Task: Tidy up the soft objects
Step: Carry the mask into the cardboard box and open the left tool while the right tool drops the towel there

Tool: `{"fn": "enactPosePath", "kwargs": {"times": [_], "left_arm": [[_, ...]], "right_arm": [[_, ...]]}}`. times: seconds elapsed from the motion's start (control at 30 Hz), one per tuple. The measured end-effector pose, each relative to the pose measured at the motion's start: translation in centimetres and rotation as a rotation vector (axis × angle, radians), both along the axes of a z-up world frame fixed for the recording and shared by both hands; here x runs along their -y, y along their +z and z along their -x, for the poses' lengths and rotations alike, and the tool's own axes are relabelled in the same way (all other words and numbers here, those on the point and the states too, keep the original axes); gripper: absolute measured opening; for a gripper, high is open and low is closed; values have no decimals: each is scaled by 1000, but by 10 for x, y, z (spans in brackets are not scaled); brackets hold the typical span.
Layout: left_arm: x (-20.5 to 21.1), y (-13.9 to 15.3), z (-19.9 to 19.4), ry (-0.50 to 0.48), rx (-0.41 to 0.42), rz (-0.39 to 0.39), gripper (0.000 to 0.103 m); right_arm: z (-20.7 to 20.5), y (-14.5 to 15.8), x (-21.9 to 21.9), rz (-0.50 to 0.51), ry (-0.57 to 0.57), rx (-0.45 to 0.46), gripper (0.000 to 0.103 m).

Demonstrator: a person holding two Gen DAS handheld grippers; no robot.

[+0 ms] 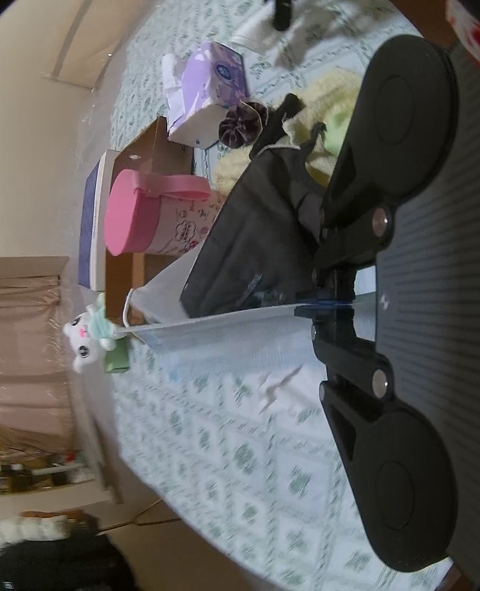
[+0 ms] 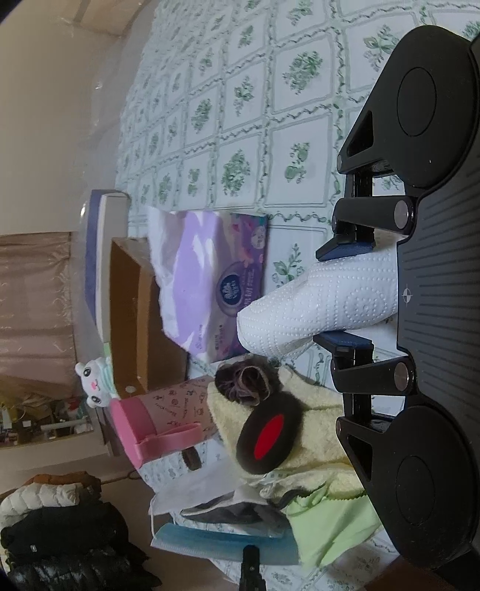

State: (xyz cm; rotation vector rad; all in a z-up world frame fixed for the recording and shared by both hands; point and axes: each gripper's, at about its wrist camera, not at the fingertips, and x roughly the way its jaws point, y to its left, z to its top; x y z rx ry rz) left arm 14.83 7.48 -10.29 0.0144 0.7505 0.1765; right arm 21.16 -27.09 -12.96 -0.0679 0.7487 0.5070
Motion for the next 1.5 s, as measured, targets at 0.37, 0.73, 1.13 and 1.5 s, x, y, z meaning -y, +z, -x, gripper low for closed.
{"fn": "enactPosePath", "kwargs": {"times": [0.37,0.73,1.13,1.5], "left_arm": [[-21,35,8,-81,59,-290,0],[-35,70,-47,-152,131,-388,0],[-39,80,-157,-235,197,-480,0],[-34,43,-266,-414,228,-440,0]], "right_arm": [[-1,36,-9,13,74,103,41],[-50,81,-34,-32,182,199,41],[-147,90,-63,-39,255,238,41],[-229,76,-82,-49,253,224,41]]}}
